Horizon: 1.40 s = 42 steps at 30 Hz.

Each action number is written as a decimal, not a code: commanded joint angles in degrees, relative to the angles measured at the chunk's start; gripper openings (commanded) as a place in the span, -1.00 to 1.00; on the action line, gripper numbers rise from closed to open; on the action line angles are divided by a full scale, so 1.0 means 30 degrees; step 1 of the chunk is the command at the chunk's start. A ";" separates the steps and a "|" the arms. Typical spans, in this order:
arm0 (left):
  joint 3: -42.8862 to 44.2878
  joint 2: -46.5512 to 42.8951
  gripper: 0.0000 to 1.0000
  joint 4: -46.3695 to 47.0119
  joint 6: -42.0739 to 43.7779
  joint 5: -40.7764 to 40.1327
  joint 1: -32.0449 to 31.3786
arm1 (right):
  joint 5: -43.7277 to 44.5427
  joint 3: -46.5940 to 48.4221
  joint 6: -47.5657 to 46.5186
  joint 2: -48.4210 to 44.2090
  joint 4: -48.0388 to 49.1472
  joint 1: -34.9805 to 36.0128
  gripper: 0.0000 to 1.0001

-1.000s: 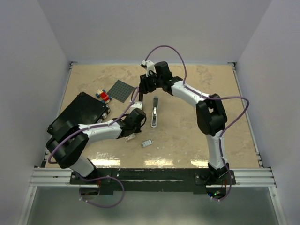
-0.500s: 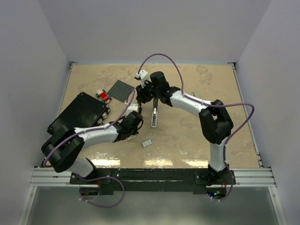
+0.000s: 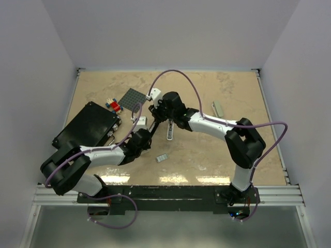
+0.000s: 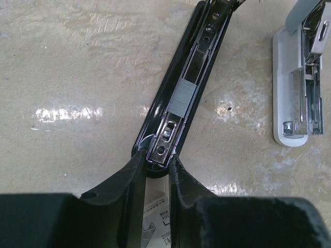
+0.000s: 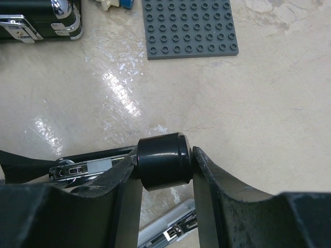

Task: Load the staples into the stapler

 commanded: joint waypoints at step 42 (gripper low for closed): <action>0.0040 0.2300 -0.77 0.5603 -0.4097 -0.2816 0.0414 | -0.2330 -0.1858 0.4264 -0.0482 0.1556 0.6110 0.60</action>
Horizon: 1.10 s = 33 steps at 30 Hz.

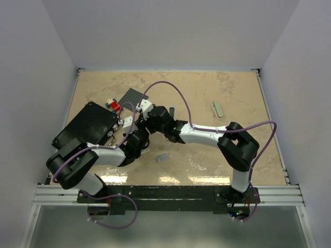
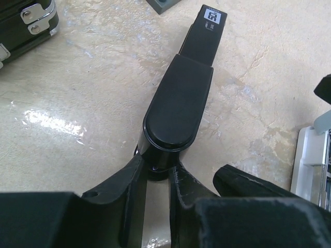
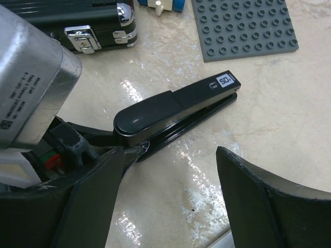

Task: Load the staples into the stapler

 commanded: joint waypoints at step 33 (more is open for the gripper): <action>0.8038 -0.2965 0.95 -1.5279 0.0446 0.3810 0.1092 | -0.1135 -0.4956 0.2543 -1.0960 -0.3442 -0.3517 0.64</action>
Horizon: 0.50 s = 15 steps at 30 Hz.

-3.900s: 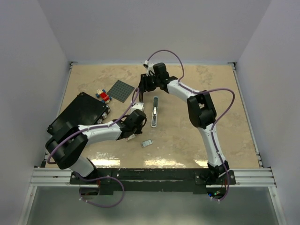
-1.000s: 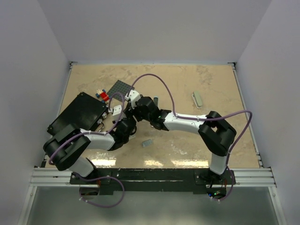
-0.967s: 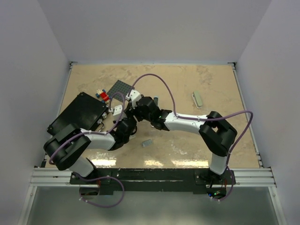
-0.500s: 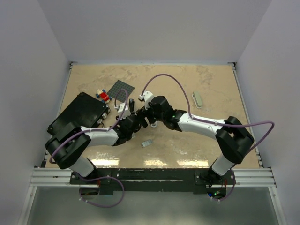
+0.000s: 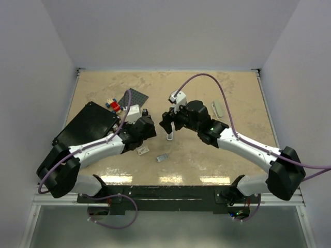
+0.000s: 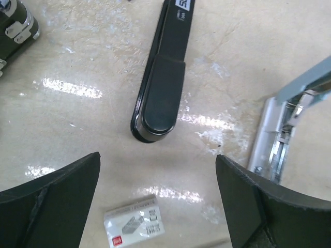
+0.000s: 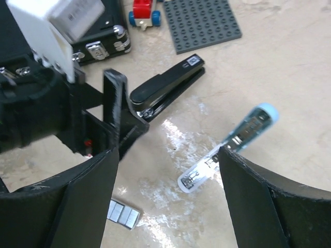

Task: Load the staples into the stapler

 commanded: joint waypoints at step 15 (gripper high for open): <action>0.9760 0.6117 0.37 -0.7790 0.6628 0.6453 0.4364 | 0.3249 -0.1561 0.1230 -0.4626 -0.2702 -0.0751 0.65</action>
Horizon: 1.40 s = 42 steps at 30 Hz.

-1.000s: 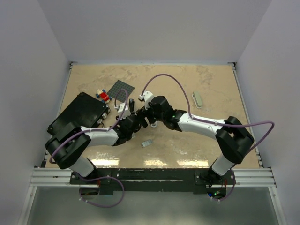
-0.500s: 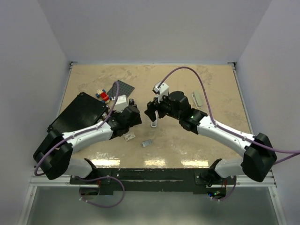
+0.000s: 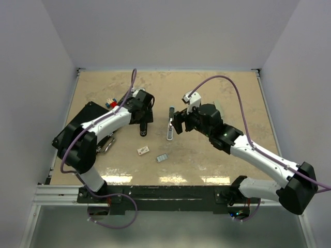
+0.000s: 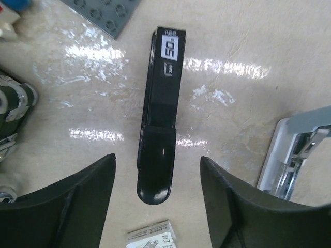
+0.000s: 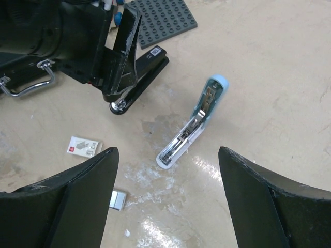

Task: Load the staples into the stapler

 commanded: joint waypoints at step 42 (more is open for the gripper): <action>0.0093 0.2032 -0.01 -0.1479 0.0606 0.2702 0.0315 | 0.0018 -0.0910 0.1417 -0.1125 -0.2102 -0.0161 0.64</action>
